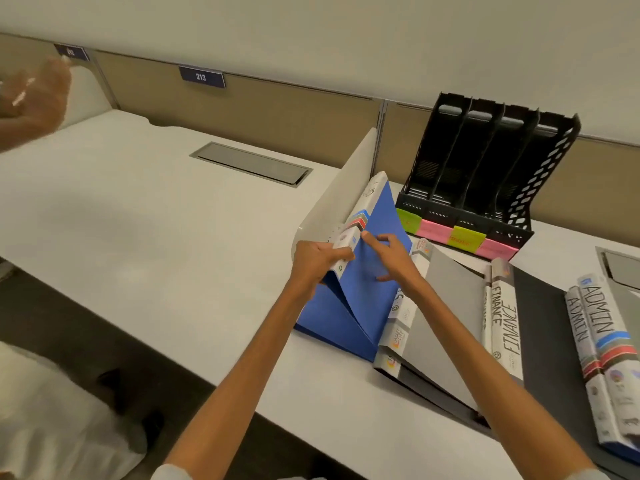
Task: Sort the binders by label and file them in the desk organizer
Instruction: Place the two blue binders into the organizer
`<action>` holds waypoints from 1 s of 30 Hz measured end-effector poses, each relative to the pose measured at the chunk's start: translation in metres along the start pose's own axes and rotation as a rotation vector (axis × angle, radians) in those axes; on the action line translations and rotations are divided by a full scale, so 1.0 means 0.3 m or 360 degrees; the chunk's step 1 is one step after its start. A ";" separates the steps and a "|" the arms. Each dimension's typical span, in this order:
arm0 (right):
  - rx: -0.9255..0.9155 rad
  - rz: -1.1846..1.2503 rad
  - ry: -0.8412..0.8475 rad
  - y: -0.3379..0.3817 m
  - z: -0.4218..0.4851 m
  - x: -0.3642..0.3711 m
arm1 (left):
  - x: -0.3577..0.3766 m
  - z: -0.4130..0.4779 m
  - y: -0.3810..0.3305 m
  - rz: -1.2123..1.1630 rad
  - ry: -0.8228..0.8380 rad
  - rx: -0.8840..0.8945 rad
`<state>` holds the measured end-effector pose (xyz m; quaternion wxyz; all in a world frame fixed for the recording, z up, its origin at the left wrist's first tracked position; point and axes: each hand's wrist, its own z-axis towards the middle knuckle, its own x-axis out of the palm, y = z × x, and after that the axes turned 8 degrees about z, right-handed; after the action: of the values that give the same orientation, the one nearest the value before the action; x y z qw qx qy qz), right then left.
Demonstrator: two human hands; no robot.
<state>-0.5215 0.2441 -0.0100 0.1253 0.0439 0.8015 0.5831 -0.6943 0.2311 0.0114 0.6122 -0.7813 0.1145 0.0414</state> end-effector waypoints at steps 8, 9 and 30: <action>-0.0229 0.0353 0.0003 0.337 -0.055 -0.116 | 0.062 -0.086 -0.235 0.0120 -0.0179 0.0593; -0.0273 0.0367 0.0002 0.372 -0.069 -0.130 | 0.070 -0.096 -0.248 0.0109 -0.0187 0.0631; -0.1169 -0.0322 -0.0852 0.678 0.018 -0.294 | 0.386 0.133 -0.368 -0.0123 -0.0129 0.1220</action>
<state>-0.4505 0.2944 0.1938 0.3912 0.0671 0.4817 0.7813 -0.5535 0.2796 0.0824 0.8649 -0.4974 0.0678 0.0034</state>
